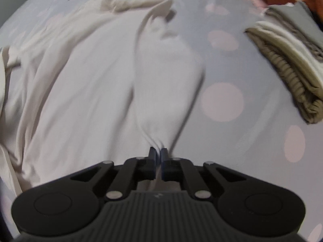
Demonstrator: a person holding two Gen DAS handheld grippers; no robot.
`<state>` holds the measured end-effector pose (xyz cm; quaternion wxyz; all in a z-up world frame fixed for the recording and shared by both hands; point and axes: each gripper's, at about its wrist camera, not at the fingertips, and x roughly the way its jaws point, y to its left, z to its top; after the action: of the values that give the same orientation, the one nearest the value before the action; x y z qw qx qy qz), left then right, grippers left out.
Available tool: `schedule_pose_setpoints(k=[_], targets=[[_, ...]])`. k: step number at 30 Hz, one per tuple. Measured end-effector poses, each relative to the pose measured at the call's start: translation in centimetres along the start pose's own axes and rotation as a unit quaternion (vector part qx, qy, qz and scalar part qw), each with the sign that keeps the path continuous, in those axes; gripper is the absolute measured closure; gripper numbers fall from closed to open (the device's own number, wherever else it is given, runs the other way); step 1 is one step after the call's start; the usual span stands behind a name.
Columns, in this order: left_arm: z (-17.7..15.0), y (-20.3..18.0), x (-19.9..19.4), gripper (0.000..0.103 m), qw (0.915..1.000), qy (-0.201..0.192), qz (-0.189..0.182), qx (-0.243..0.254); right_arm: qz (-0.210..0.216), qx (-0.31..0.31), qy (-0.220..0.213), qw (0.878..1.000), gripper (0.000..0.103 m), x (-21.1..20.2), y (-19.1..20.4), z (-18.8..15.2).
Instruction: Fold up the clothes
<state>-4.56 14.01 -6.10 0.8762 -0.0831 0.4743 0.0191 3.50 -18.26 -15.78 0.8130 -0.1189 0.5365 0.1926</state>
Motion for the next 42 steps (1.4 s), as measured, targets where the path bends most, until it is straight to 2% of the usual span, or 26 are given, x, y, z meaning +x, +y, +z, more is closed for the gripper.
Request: schedule_pose_setpoints(k=[5,9,14,22,27,32,35,37,39,42], targets=[[-2.0,-2.4,1.6,0.065,0.9994,0.018,-0.025,0.015,-0.006,0.038,-0.037,0.999,0.099,-2.7,-2.8,0.7],[-3.0,-3.3,1.7,0.066,0.9988,0.027,-0.034,0.025,-0.038,0.055,-0.065,0.996,0.100,-4.4,-5.8,2.0],[-3.5,-3.2,0.9,0.065,0.9987,0.027,-0.032,0.029,-0.097,0.059,-0.080,0.990,0.100,-5.1,-9.5,4.3],[-3.9,-1.6,0.3,0.066,0.9992,0.032,-0.016,0.017,-0.152,0.088,-0.084,0.981,0.100,-4.8,-15.9,7.1],[-3.9,-1.6,0.4,0.065,0.9985,0.044,-0.020,0.025,-0.183,0.098,-0.067,0.976,0.100,-3.4,-17.7,8.0],[-4.0,-1.5,0.6,0.066,0.9974,0.057,-0.028,0.034,-0.218,0.103,-0.053,0.969,0.100,-1.6,-18.5,7.0],[-4.0,-1.5,0.7,0.065,0.9966,0.065,-0.032,0.039,-0.204,0.080,-0.045,0.975,0.096,-0.9,-16.8,6.3],[-4.7,-2.0,0.8,0.065,0.9914,0.090,-0.066,0.069,-0.171,0.061,-0.047,0.982,0.082,-1.1,-15.0,5.6],[-5.7,-2.8,0.7,0.061,0.9841,0.109,-0.093,0.104,-0.132,0.026,-0.055,0.989,0.066,-1.9,-12.4,4.6],[-7.1,-3.8,0.5,0.058,0.9746,0.127,-0.099,0.155,-0.064,-0.033,-0.060,0.996,0.066,-3.1,-7.9,3.0]])
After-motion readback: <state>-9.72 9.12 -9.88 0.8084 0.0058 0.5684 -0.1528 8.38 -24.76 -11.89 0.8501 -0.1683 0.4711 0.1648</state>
